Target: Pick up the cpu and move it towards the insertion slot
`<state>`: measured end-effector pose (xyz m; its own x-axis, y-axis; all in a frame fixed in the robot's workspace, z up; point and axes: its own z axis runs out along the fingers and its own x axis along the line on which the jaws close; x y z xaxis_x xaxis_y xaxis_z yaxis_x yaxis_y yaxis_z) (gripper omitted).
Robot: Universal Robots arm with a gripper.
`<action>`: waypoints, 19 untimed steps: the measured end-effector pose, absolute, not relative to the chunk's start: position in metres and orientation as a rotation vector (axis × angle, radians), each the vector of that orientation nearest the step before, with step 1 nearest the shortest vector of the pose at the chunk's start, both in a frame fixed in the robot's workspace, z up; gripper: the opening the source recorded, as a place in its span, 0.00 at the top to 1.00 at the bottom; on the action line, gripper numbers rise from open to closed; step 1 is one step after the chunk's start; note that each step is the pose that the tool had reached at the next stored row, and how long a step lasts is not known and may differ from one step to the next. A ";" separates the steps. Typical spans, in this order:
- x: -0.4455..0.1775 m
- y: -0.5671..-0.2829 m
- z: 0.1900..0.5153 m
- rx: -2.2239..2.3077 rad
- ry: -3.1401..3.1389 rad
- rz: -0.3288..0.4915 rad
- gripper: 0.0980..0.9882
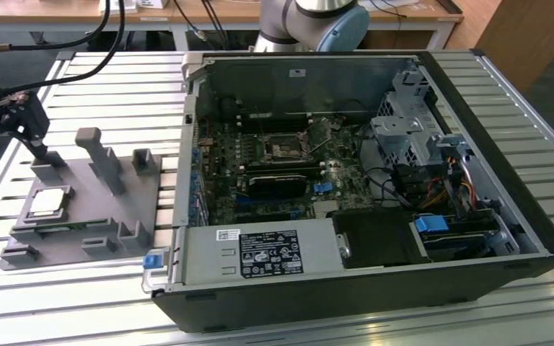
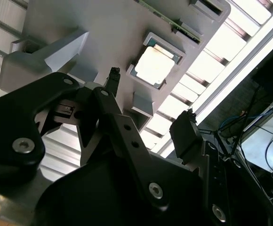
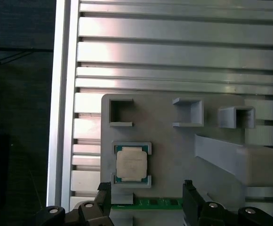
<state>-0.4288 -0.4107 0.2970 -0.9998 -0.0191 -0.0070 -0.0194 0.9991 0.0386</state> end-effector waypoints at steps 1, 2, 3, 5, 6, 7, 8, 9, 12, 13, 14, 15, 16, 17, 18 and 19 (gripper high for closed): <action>-0.429 -0.411 0.297 -0.030 3.134 0.061 0.32; -0.429 -0.411 0.296 -0.030 3.134 0.061 0.32; -0.429 -0.411 0.296 -0.030 3.134 0.061 0.32; -0.429 -0.411 0.295 -0.030 3.134 0.061 0.32; -0.429 -0.411 0.295 -0.030 3.134 0.061 0.32; -0.429 -0.411 0.295 -0.030 3.134 0.061 0.32; -0.429 -0.411 0.294 -0.030 3.134 0.061 0.32; -0.429 -0.411 0.294 -0.030 3.134 0.061 0.32; -0.429 -0.411 0.293 -0.030 3.134 0.061 0.32; -0.429 -0.411 0.292 -0.030 3.134 0.061 0.32; -0.429 -0.411 0.292 -0.030 3.134 0.061 0.32; -0.429 -0.411 0.292 -0.030 3.134 0.061 0.32; -0.429 -0.411 0.291 -0.030 3.134 0.061 0.32; -0.429 -0.411 0.291 -0.030 3.134 0.061 0.32; -0.429 -0.411 0.291 -0.030 3.134 0.061 0.32; -0.429 -0.411 0.290 -0.030 3.134 0.061 0.32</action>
<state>-0.4288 -0.4107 0.2903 -0.9998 -0.0192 -0.0070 -0.0194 0.9991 0.0386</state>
